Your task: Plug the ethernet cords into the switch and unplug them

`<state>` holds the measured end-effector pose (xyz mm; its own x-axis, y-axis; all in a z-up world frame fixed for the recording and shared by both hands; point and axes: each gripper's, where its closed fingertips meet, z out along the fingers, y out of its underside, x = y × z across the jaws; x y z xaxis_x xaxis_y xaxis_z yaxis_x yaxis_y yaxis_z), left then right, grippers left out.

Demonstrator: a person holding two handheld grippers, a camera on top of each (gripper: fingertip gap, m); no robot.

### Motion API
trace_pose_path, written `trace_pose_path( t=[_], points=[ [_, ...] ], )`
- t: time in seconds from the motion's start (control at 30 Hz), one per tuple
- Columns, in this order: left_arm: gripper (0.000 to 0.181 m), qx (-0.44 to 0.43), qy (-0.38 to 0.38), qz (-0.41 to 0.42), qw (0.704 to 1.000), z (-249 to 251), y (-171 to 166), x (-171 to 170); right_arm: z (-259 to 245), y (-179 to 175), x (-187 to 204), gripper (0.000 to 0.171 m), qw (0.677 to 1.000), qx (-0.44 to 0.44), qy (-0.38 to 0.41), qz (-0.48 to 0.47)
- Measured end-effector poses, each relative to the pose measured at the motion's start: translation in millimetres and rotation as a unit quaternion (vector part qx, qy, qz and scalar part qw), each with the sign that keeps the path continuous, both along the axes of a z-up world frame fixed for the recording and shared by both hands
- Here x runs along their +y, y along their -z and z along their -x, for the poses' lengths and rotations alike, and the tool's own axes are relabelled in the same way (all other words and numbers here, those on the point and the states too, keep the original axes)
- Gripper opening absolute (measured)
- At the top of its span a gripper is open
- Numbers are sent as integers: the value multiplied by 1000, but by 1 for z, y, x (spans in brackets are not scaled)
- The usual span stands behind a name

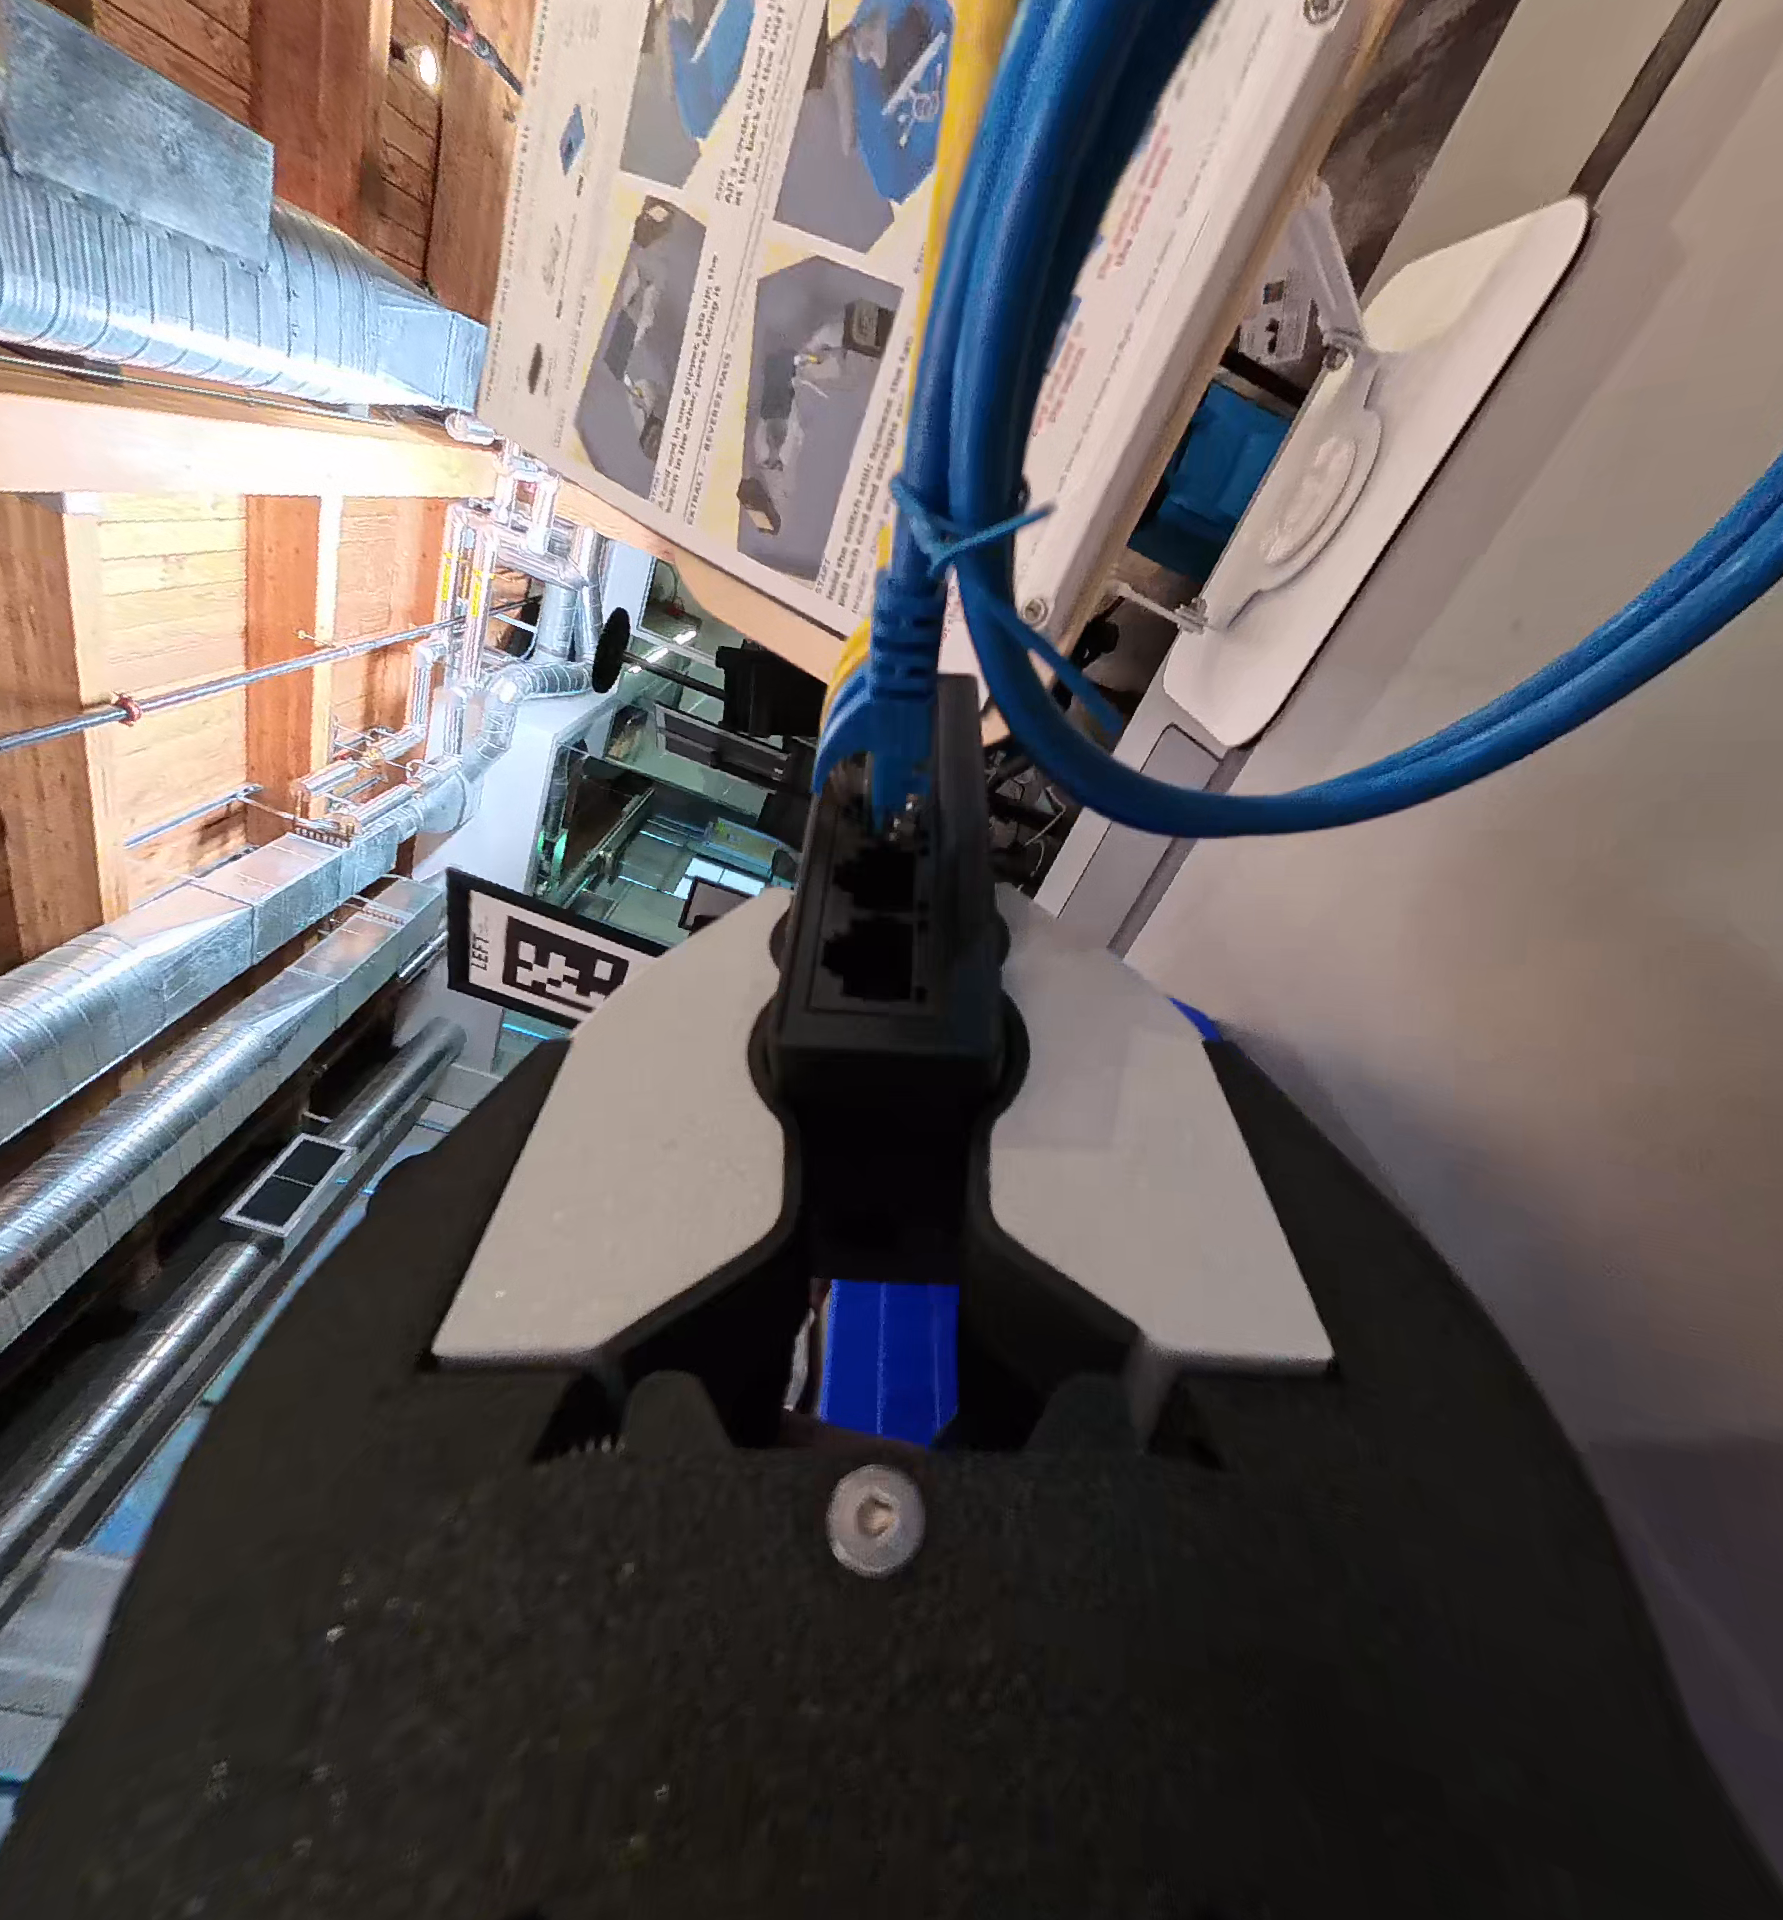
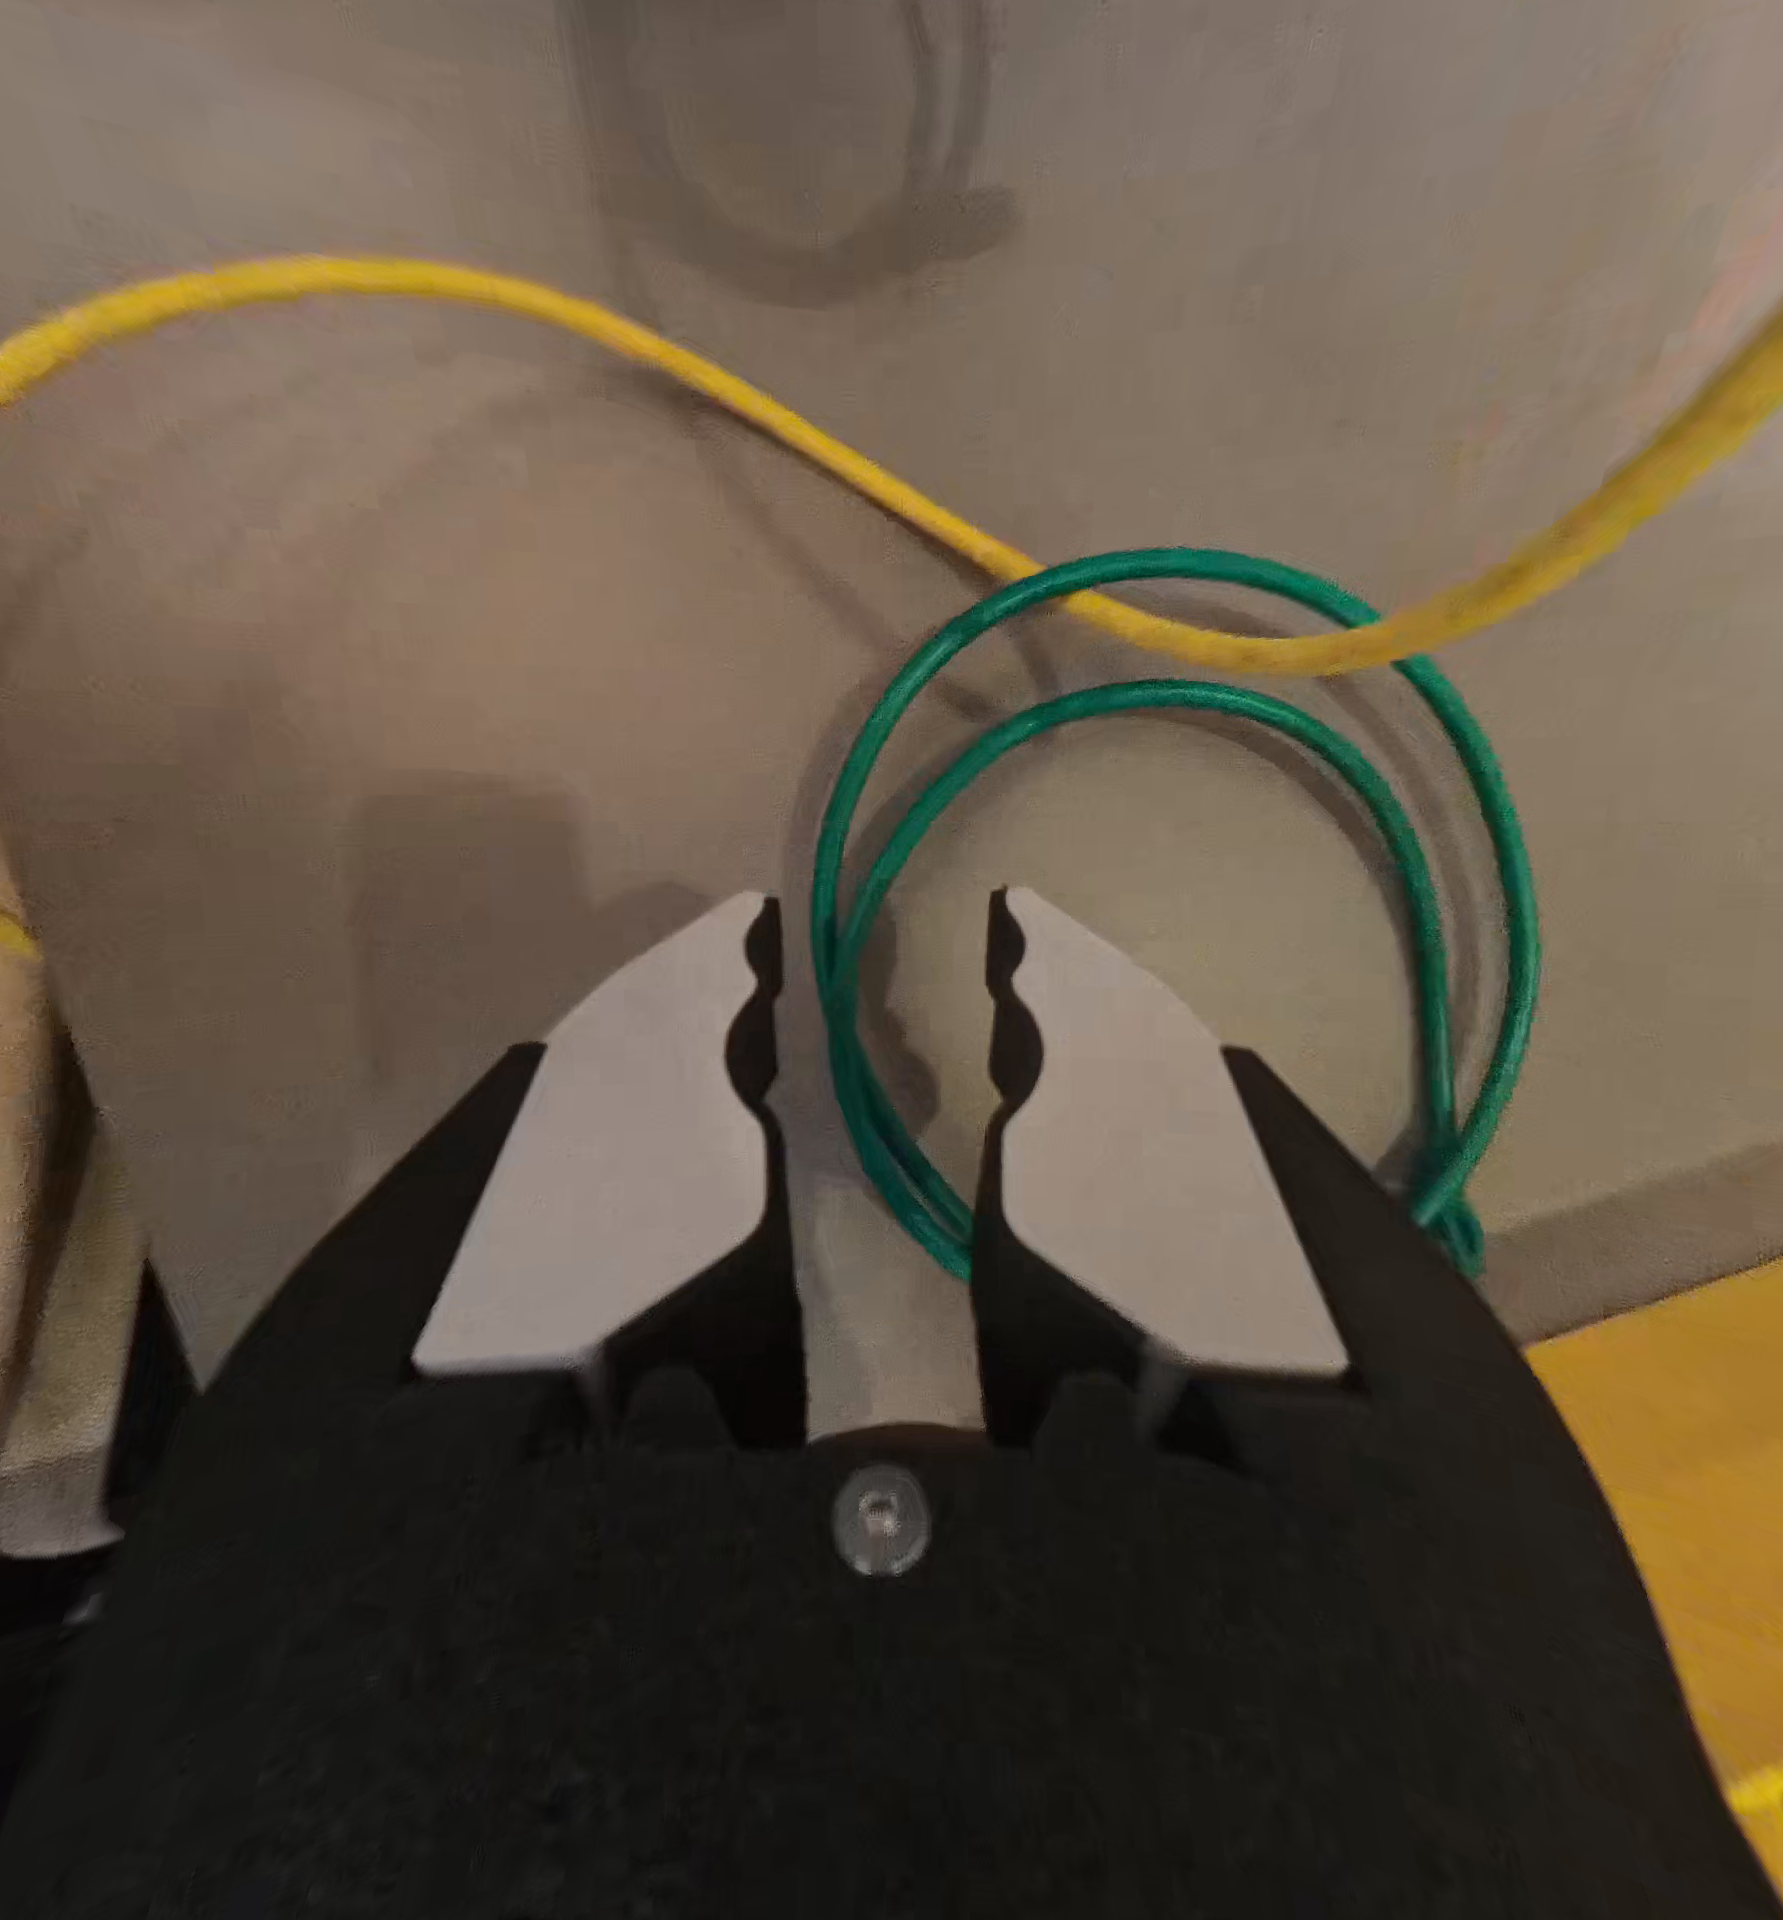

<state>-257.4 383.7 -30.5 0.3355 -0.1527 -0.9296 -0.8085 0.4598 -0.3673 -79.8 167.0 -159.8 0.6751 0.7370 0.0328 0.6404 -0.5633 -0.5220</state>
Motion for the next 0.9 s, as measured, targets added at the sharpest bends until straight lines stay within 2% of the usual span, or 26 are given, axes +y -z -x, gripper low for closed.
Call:
trace_pose_path(
  t=[0.07,0.2,0.3,0.4,0.43,0.5,0.57,0.67,0.8,0.9],
  points=[
    [29,-9,4,4,1000,1,-2,-1,-1,26,-5,32,999,-50,-10,15],
    [29,-26,22,25,999,-1,-1,-4,16,51,1,17,999,-9,12,28],
    [30,-17,31,29,999,-6,3,-7,46,25,32,13,991,115,43,-45],
    [30,-11,32,28,999,-7,5,-8,49,-5,58,11,958,246,123,-84],
    [30,-10,31,29,999,-6,5,-7,51,-9,58,16,950,275,129,-77],
    [30,1,24,33,999,-5,9,-5,63,-8,45,39,950,297,94,-27],
    [29,15,19,26,999,-5,14,-3,61,-12,34,46,964,256,60,-35],
    [30,26,21,17,999,-6,16,-3,36,-42,32,42,980,184,25,-76],
    [29,20,45,-3,999,-9,8,-10,-23,-78,67,41,992,20,-17,-126],
    [29,13,53,-10,998,-9,3,-13,-48,-70,112,34,986,-86,-88,-112]
  ],
)
